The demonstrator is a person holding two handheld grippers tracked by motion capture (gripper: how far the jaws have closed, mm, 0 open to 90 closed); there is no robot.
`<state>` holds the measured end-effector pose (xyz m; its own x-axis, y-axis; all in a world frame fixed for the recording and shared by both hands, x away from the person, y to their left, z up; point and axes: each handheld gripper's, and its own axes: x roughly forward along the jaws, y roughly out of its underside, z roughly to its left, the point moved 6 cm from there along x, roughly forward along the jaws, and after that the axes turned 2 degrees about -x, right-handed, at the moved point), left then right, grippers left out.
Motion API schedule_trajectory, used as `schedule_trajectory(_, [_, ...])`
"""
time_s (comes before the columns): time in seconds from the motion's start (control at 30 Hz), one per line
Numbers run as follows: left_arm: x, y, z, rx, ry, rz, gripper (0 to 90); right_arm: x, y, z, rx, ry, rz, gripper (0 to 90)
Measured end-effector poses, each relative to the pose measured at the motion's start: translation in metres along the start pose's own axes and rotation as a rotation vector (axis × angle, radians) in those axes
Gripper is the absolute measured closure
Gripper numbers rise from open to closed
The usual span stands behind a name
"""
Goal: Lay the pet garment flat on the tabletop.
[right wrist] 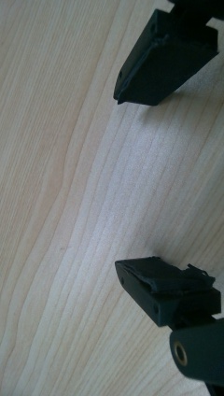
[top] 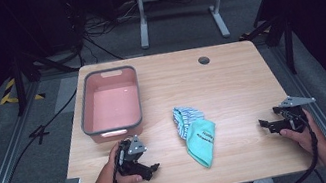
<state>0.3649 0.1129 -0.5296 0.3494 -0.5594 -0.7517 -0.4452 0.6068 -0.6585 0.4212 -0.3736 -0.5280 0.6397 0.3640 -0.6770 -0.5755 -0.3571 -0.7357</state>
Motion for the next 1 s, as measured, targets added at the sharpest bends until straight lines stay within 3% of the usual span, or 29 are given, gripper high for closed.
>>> schedule_trajectory(0.43, [0.000, 0.000, 0.000, 0.002, -0.003, 0.001, 0.5, 0.000, 0.000, -0.001, -0.015, -0.009, 0.006, 16.1])
schedule_trajectory(0.63, [0.000, 0.000, 0.000, 0.002, -0.003, 0.001, 0.5, -0.002, -0.005, 0.001, -0.024, -0.020, -0.006, 25.0])
schedule_trajectory(0.77, [0.000, 0.000, 0.000, 0.001, -0.003, 0.001, 0.6, -0.005, -0.018, 0.011, -0.035, -0.042, -0.046, 33.6])
schedule_trajectory(0.8, [0.000, 0.000, 0.000, 0.001, -0.003, 0.001, 0.6, -0.008, -0.025, 0.019, -0.061, -0.062, -0.063, 33.6])
schedule_trajectory(0.97, [0.000, 0.000, 0.000, 0.000, -0.002, 0.001, 0.6, -0.013, -0.040, 0.035, -0.096, -0.098, -0.098, 35.5])
schedule_trajectory(1.0, [0.000, 0.000, 0.000, 0.001, -0.004, 0.000, 0.6, -0.015, -0.048, 0.046, -0.120, -0.122, -0.111, 37.1])
